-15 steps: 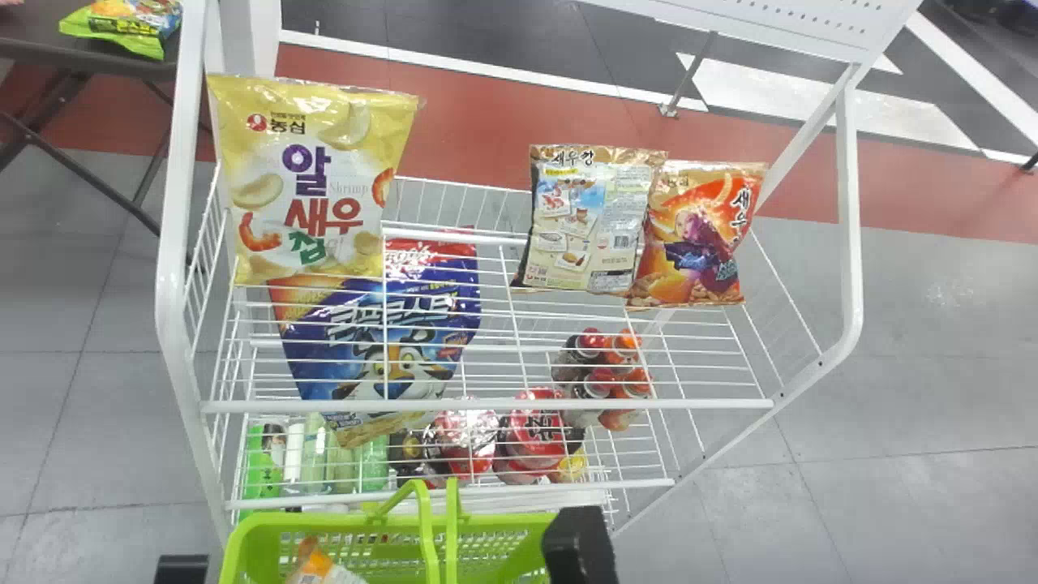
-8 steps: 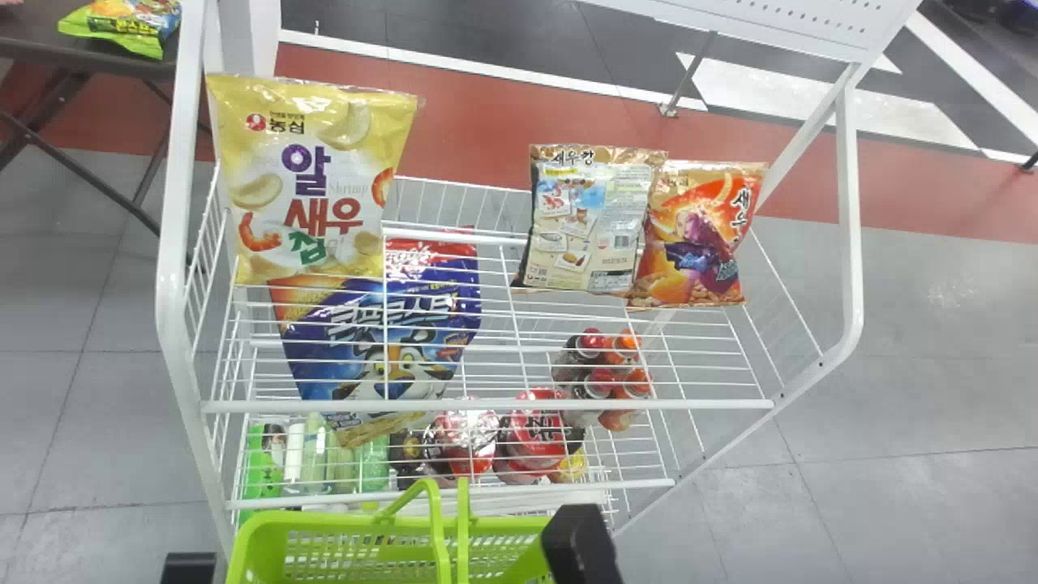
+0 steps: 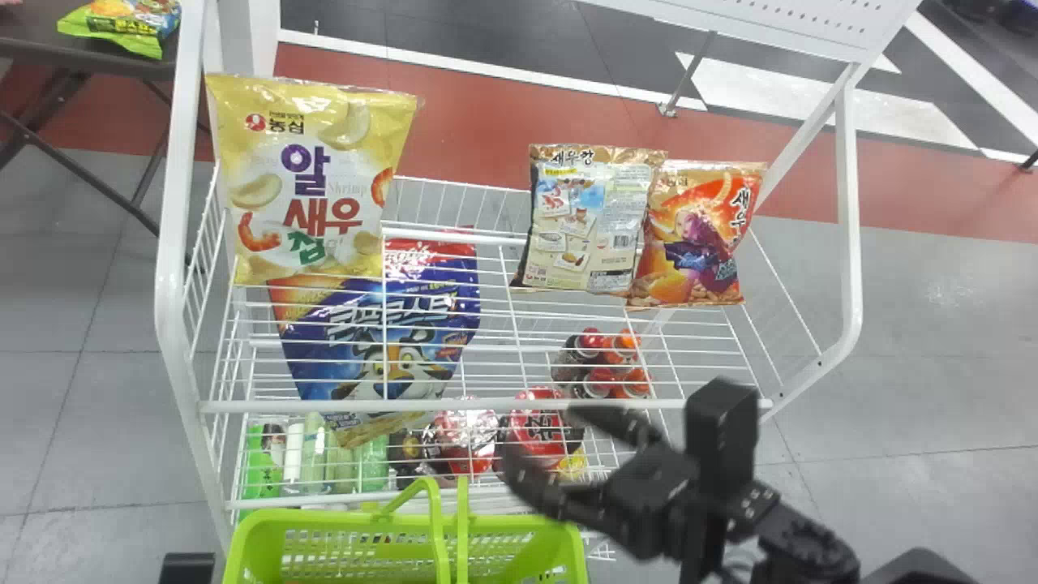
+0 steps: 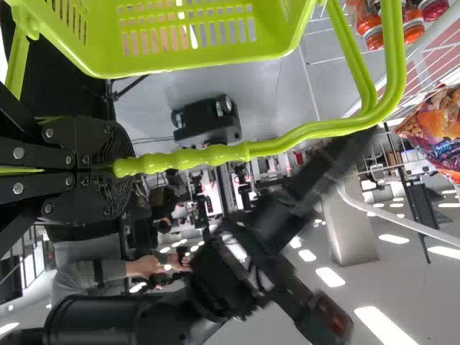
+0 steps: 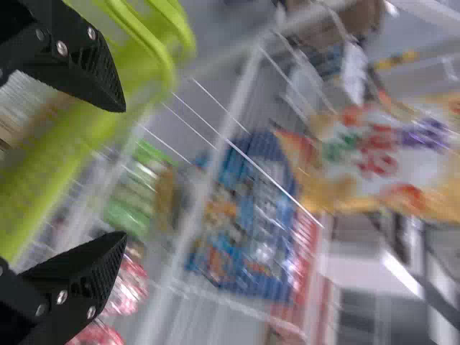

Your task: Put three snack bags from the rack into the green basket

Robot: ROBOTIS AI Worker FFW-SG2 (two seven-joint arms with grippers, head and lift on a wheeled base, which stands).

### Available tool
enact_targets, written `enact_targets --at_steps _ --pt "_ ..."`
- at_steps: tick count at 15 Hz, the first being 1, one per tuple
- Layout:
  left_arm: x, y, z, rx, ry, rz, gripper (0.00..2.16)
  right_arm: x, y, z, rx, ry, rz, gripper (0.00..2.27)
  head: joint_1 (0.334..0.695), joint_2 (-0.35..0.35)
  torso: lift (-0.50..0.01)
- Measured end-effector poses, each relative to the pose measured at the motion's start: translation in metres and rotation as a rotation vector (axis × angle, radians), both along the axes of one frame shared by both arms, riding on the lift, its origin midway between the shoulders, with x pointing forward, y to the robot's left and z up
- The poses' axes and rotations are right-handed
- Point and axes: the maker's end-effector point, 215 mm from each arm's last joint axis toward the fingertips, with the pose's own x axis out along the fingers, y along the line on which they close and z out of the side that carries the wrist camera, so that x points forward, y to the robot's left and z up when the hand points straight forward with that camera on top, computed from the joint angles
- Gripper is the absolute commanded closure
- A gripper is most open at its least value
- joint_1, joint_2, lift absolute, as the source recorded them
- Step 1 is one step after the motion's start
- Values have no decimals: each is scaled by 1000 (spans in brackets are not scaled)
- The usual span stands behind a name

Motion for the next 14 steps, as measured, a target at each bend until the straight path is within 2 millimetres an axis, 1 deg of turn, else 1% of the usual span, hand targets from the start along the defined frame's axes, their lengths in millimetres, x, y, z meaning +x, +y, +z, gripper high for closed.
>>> enact_targets --at_steps 1,3,5,7,9,11,13,14 --pt "0 -1 0 0 0 -1 1389 23 -13 14 -3 -66 -49 140 695 -350 0" --pt "-3 -4 0 -1 1 -7 1389 61 -37 27 2 -151 -151 140 695 -350 0" --pt "-6 -7 -1 4 2 -21 1389 93 -55 42 25 -247 -242 140 695 -350 0" --pt "-8 -13 -3 12 -3 -41 1389 117 -72 49 28 -305 -299 140 695 -350 0" --pt "-8 -17 -3 9 -5 -55 1386 135 -89 46 -2 -325 -350 140 695 -350 0" --pt "-9 -19 -4 4 0 -60 1386 156 -104 35 -39 -328 -399 140 695 -350 0" --pt "-9 -19 -7 4 4 -59 1386 179 -111 25 -33 -318 -406 140 695 -350 0" --pt "-9 -19 -7 4 4 -57 1386 188 -111 22 -27 -313 -405 140 695 -350 0"
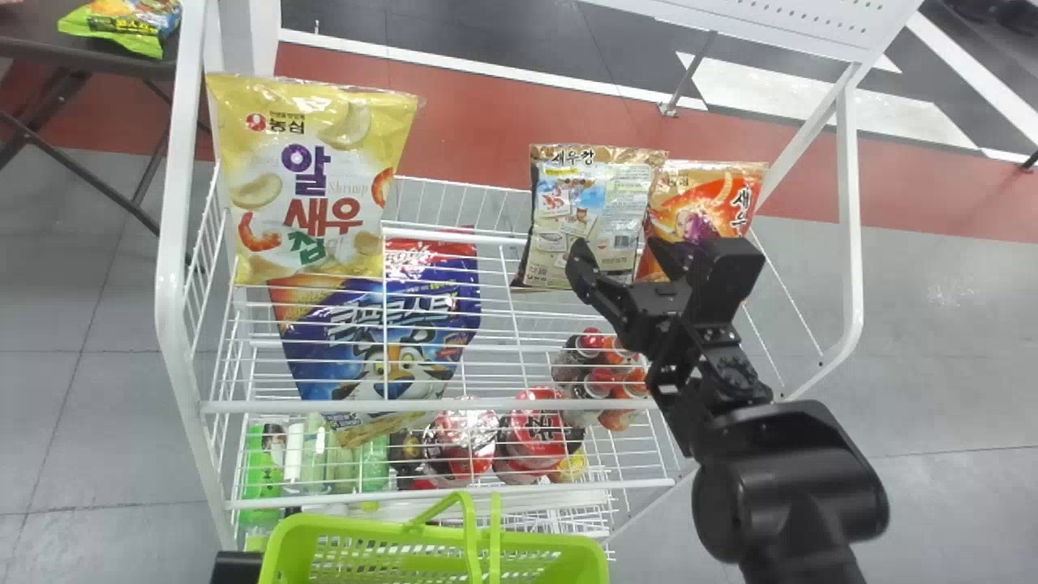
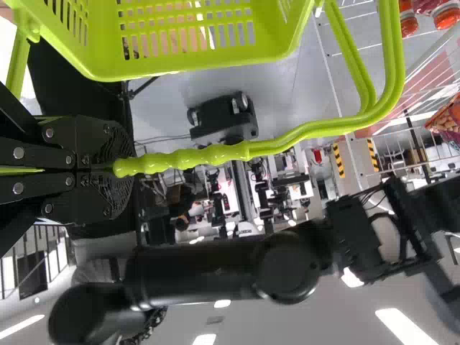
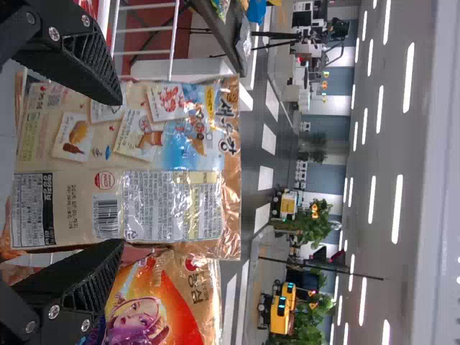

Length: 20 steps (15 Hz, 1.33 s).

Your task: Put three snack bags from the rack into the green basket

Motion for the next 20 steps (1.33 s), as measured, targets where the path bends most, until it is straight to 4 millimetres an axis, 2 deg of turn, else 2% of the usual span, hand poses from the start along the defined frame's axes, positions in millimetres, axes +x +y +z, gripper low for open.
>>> enact_targets --at_steps 3,5,6,7,8,9,13,15,20 --pt "0 -1 0 -12 0 1 1386 22 17 -8 -4 8 22 157 695 -350 0" --pt "1 -2 1 -20 0 0 1386 33 22 -13 -3 12 32 289 695 -350 0" --pt "1 -2 2 -25 1 0 1386 38 20 -15 -1 14 30 468 695 -350 0" --pt "1 -1 2 -31 2 0 1386 43 17 -17 -2 16 24 1261 695 -350 0" --pt "1 -1 2 -34 3 1 1386 46 15 -17 -6 17 21 2152 695 -350 0" --pt "1 -1 2 -37 4 3 1386 47 14 -16 -8 16 22 2246 695 -350 0" --pt "0 -2 1 -39 -1 6 1386 37 18 6 1 -36 63 2246 695 -350 0" --pt "1 -2 2 -37 -7 8 1386 26 21 25 14 -66 87 2246 695 -350 0" --pt "-1 -4 3 -38 -8 3 1386 -4 11 40 75 -53 98 2246 695 -350 0"
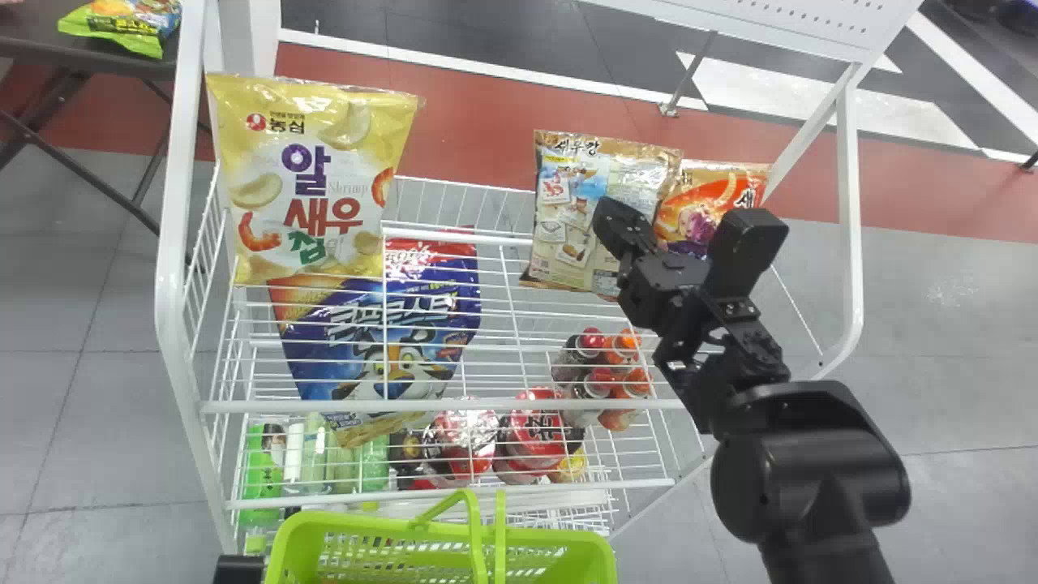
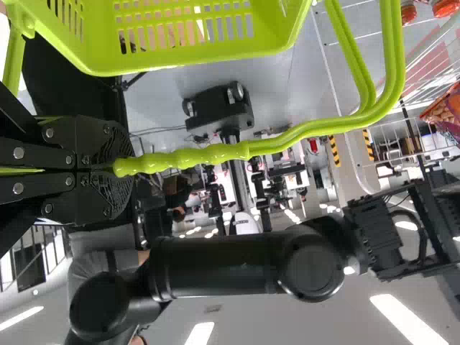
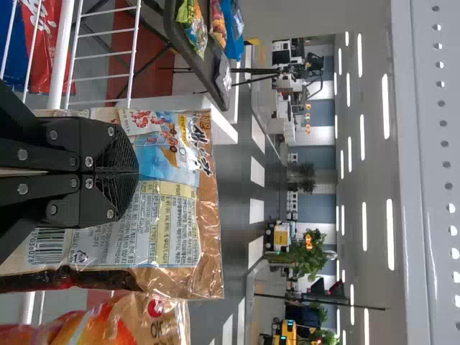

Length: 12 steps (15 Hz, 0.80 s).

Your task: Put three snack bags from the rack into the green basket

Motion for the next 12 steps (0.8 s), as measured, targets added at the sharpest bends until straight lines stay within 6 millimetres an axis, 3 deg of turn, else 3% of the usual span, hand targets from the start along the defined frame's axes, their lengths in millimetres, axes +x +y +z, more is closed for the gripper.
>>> enact_targets --at_steps 2,6,8,12 --pt "0 0 0 -1 0 0 1386 -20 1 21 -2 -36 10 2246 695 -350 0" --pt "4 2 0 1 -4 5 1386 -79 7 68 39 -61 99 2246 695 -350 0" --pt "10 6 -1 -1 -9 21 1386 -103 13 67 95 7 159 2246 695 -350 0" --pt "24 19 3 -13 -19 67 1386 -161 27 31 235 240 288 2246 695 -350 0"
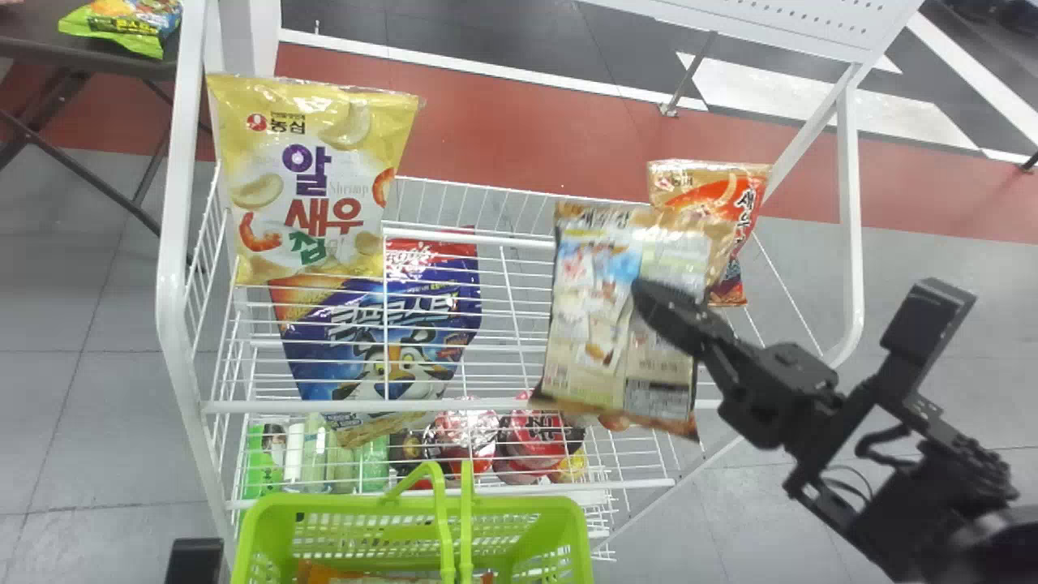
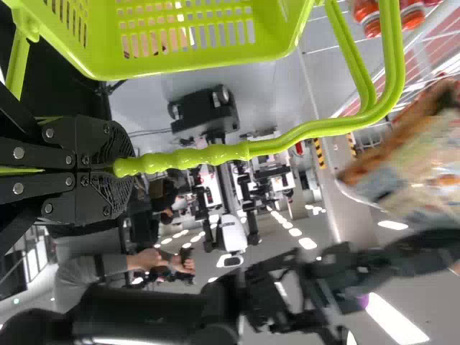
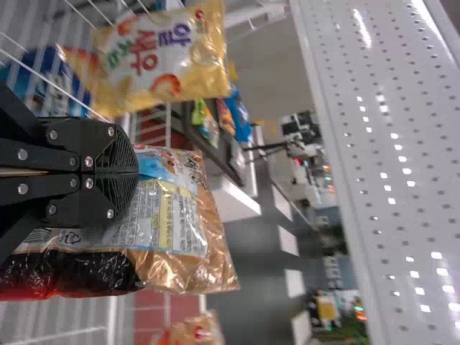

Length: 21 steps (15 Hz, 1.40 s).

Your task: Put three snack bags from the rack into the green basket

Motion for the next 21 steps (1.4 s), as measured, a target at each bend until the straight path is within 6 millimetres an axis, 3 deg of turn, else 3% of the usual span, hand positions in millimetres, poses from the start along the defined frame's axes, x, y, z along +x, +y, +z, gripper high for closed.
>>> enact_targets --at_steps 6,10,14,18,21 --pt "4 3 1 -2 -2 8 1386 -120 21 -67 249 494 155 2246 695 -350 0" --pt "6 3 1 -1 -5 9 1386 -172 52 -103 377 714 213 2246 695 -350 0" --pt "4 2 1 -2 -2 3 1386 -174 78 -140 439 758 233 2246 695 -350 0" --pt "-2 -4 2 0 -3 -12 1386 -145 108 -164 425 663 252 2246 695 -350 0" --pt "-7 -8 3 1 -6 -20 1386 -138 125 -189 403 657 265 2246 695 -350 0"
